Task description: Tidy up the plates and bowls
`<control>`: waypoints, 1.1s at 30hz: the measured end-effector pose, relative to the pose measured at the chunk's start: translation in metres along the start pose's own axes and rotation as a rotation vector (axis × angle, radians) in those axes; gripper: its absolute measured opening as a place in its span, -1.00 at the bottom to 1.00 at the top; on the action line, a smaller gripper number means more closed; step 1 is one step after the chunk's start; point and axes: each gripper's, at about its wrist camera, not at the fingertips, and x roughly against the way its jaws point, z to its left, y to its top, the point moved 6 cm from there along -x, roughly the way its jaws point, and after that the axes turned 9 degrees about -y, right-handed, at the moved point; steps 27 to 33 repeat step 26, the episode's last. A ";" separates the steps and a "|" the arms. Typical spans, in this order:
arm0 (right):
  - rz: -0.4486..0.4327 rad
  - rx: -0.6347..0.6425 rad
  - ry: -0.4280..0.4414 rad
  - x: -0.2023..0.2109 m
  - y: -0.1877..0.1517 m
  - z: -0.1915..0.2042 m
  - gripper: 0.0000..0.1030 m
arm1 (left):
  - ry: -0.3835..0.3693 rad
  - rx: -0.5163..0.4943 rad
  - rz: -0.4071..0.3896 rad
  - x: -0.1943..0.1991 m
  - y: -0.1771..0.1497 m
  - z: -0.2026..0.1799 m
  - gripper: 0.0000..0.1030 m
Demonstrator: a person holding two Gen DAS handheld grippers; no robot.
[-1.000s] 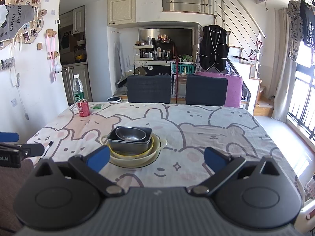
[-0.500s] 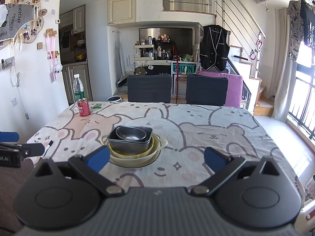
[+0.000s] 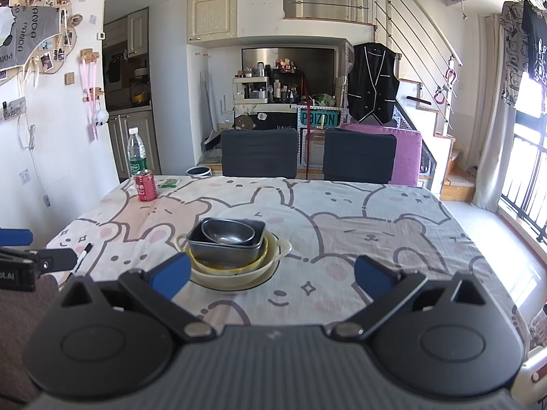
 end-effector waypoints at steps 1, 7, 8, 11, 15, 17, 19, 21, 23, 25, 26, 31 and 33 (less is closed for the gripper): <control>0.000 0.000 0.000 0.000 0.000 0.000 0.99 | 0.000 0.000 0.000 0.000 0.000 0.000 1.00; 0.000 0.000 0.000 0.000 0.000 0.000 0.99 | 0.000 0.000 0.000 0.000 0.000 0.000 1.00; 0.000 0.000 0.000 0.000 0.000 0.000 0.99 | 0.000 0.000 0.000 0.000 0.000 0.000 1.00; 0.000 0.000 0.000 0.000 0.000 0.000 0.99 | 0.000 0.000 0.000 0.001 0.000 0.001 1.00; 0.001 0.001 0.000 0.000 0.000 0.001 0.99 | 0.001 -0.001 0.000 0.000 0.000 0.000 1.00; 0.001 0.001 0.000 0.000 0.000 0.000 0.99 | 0.002 -0.001 -0.001 0.001 -0.001 0.001 1.00; 0.001 0.000 0.000 0.000 0.000 0.001 0.99 | 0.002 0.000 -0.001 0.001 -0.001 0.001 1.00; 0.001 0.001 0.000 0.000 0.000 0.001 0.99 | 0.002 -0.001 0.000 0.001 -0.001 0.001 1.00; 0.001 0.001 0.000 0.000 0.000 0.000 0.99 | 0.002 -0.001 0.000 0.001 -0.001 0.001 1.00; 0.001 0.001 0.000 0.000 0.001 0.001 0.99 | 0.004 -0.001 -0.001 0.001 -0.001 0.002 1.00; 0.001 0.001 0.000 0.000 0.001 0.001 0.99 | 0.004 0.000 0.000 0.001 -0.001 0.001 1.00; 0.001 0.001 0.000 0.000 0.001 0.001 0.99 | 0.004 0.000 0.000 0.001 -0.001 0.001 1.00; 0.001 0.001 0.000 0.000 0.001 0.001 0.99 | 0.004 0.000 0.000 0.001 -0.001 0.001 1.00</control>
